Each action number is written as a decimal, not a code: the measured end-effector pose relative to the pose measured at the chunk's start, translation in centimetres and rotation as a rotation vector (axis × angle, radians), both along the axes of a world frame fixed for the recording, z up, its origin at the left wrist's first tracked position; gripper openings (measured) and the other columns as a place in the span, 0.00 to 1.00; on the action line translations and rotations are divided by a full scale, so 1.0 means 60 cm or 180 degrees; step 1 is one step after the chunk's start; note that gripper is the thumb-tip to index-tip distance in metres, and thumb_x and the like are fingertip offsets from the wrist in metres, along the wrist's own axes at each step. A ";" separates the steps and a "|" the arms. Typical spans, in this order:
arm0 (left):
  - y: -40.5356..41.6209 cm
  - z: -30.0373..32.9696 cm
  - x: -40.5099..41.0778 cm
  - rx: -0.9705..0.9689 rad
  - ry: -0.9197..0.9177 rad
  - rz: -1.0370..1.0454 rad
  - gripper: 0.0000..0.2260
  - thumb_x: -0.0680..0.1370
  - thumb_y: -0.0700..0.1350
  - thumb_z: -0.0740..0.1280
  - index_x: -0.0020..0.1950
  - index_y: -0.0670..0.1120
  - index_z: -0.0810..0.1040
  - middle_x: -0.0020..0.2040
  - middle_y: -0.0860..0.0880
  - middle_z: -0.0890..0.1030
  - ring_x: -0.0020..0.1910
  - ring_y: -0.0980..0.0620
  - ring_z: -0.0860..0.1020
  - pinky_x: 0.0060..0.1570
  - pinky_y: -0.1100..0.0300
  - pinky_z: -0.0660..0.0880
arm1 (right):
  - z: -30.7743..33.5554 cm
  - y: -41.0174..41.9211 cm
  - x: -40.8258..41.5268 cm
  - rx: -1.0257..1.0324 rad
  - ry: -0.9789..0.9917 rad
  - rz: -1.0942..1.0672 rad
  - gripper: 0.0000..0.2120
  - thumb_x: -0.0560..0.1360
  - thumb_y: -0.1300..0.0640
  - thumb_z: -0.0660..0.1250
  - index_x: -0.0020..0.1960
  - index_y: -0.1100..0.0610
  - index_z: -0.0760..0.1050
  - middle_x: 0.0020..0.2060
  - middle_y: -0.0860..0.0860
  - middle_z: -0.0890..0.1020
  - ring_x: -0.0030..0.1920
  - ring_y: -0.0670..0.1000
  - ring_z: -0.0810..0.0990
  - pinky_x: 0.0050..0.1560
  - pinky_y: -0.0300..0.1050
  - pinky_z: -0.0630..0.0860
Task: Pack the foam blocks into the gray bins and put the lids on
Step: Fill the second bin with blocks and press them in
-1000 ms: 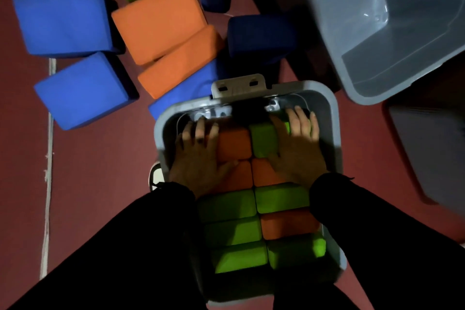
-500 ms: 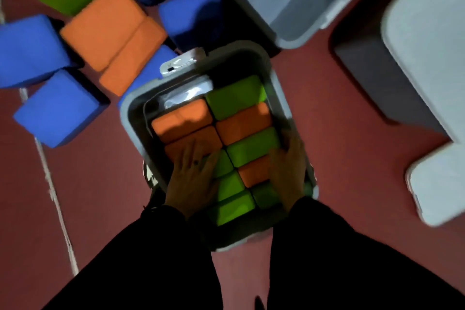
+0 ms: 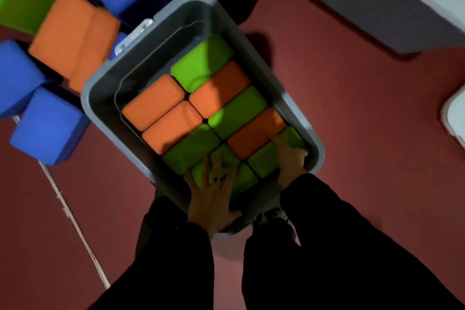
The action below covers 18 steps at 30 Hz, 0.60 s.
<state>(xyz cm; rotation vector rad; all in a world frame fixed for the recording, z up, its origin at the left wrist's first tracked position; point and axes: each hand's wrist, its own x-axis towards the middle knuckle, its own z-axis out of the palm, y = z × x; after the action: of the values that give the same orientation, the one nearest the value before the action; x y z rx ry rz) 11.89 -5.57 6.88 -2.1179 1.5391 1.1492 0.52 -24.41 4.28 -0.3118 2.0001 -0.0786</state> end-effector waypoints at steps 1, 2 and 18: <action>0.004 -0.006 -0.020 0.0049 -0.0115 0.0010 0.57 0.61 0.68 0.74 0.81 0.54 0.48 0.83 0.39 0.41 0.80 0.31 0.43 0.65 0.19 0.51 | -0.014 0.001 -0.010 -0.0025 -0.0088 0.0001 0.59 0.64 0.41 0.81 0.82 0.57 0.50 0.68 0.47 0.68 0.68 0.52 0.73 0.67 0.50 0.71; 0.006 -0.013 -0.032 0.0057 -0.0243 -0.0013 0.58 0.60 0.64 0.76 0.82 0.53 0.49 0.83 0.38 0.42 0.80 0.31 0.44 0.64 0.19 0.51 | -0.021 0.004 -0.020 -0.0067 -0.0259 0.0052 0.59 0.61 0.39 0.80 0.81 0.56 0.53 0.68 0.47 0.70 0.66 0.53 0.76 0.62 0.50 0.75; 0.041 -0.059 -0.058 -0.0635 -0.0232 0.1353 0.59 0.59 0.57 0.75 0.83 0.58 0.44 0.83 0.42 0.40 0.80 0.33 0.39 0.61 0.23 0.64 | -0.011 0.027 -0.057 0.0087 -0.1553 -0.0535 0.10 0.77 0.55 0.72 0.57 0.55 0.83 0.55 0.55 0.87 0.47 0.52 0.88 0.49 0.52 0.85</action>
<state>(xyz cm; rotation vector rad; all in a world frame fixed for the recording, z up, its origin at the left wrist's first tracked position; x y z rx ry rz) 8.43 -3.13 3.34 -2.6808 1.2499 1.0598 -2.88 -22.80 3.60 -0.0920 1.5368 -0.2128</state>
